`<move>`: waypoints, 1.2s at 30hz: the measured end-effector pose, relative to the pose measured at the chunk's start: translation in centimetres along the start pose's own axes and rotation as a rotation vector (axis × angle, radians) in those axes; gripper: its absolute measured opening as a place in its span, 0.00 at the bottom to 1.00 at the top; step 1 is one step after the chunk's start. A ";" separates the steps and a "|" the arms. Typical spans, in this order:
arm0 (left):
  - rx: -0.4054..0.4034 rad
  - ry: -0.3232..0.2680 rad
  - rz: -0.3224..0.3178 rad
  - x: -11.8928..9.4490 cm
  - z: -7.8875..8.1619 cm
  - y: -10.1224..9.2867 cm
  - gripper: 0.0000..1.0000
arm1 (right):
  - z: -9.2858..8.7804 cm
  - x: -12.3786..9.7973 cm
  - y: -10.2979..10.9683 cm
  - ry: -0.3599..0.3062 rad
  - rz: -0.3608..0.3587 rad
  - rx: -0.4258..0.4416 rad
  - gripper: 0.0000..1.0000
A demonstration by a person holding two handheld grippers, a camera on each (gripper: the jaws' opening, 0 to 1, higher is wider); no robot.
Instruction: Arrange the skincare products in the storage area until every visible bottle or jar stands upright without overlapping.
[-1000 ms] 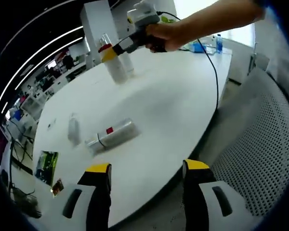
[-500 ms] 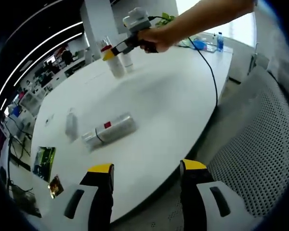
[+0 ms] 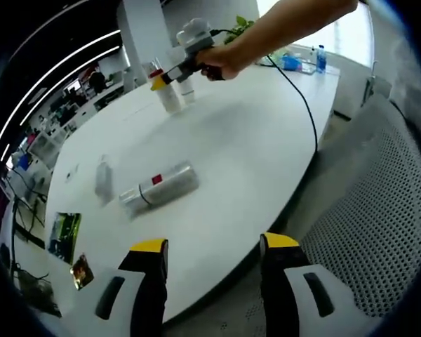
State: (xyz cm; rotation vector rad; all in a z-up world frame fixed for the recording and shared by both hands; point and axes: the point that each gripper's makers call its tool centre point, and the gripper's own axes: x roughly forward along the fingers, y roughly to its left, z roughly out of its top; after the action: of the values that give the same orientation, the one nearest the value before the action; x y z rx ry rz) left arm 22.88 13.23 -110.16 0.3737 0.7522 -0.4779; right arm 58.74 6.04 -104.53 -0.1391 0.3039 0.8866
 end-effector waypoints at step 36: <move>0.015 0.007 0.006 0.0 -0.1 0.2 0.44 | -0.9 -0.2 -1.0 -0.008 -0.032 -0.034 0.25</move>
State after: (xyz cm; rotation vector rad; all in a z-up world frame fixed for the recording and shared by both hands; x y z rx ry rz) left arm 22.89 13.44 -110.22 0.3914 0.7546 -0.4765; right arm 59.20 5.02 -105.29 -0.1713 0.2785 0.8609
